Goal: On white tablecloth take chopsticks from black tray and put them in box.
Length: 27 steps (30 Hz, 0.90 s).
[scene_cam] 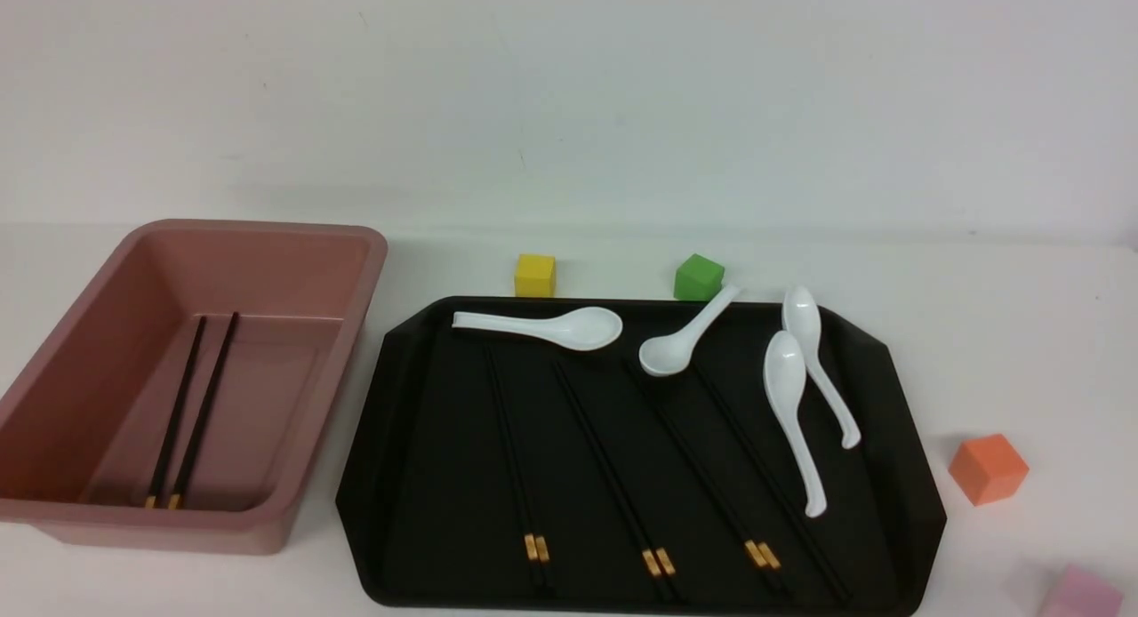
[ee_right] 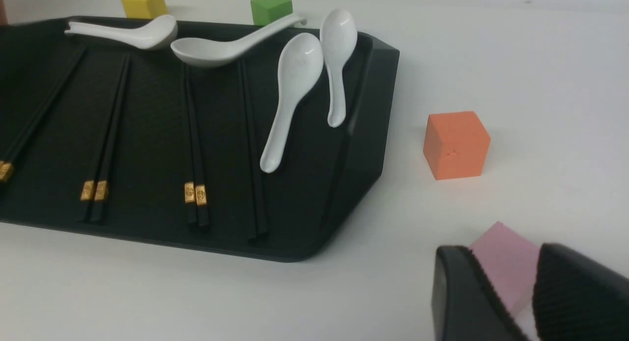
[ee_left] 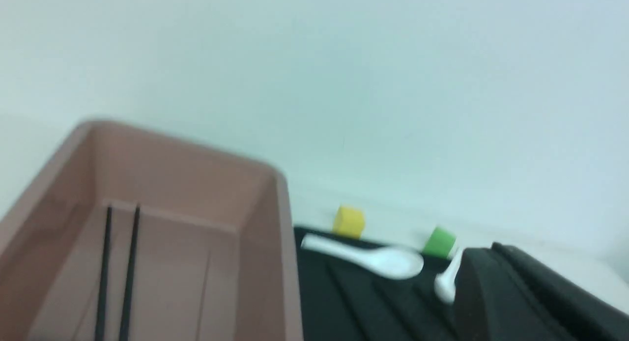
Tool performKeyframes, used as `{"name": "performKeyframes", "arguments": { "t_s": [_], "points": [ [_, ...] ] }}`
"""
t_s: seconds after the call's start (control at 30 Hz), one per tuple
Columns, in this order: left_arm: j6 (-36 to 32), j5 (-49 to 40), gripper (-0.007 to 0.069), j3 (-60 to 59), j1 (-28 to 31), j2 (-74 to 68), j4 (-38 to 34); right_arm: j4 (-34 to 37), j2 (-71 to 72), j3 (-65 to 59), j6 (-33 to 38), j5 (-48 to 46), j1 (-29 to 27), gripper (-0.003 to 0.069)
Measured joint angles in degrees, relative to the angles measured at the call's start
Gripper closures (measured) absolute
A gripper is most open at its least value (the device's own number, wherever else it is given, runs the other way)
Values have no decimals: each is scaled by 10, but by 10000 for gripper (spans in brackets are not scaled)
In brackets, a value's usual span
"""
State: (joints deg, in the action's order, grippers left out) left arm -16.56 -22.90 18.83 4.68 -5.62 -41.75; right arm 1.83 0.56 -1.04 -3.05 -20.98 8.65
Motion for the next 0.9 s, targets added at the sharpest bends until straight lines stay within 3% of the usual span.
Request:
{"name": "performKeyframes", "arguments": {
  "t_s": [0.37, 0.63, 0.77, 0.9],
  "points": [
    [-3, 0, 637, -19, 0, 40, 14, 0, 0, 0, 0, 0, 0, 417],
    [3, 53, 636, -130, 0, 59, 46, 0, 0, 0, 0, 0, 0, 417],
    [82, 57, 635, -171, -1, 63, 140, 0, 0, 0, 0, 0, 0, 417],
    [204, 61, 634, -196, -45, 63, 267, 0, 0, 0, 0, 0, 0, 417]
  ]
}}
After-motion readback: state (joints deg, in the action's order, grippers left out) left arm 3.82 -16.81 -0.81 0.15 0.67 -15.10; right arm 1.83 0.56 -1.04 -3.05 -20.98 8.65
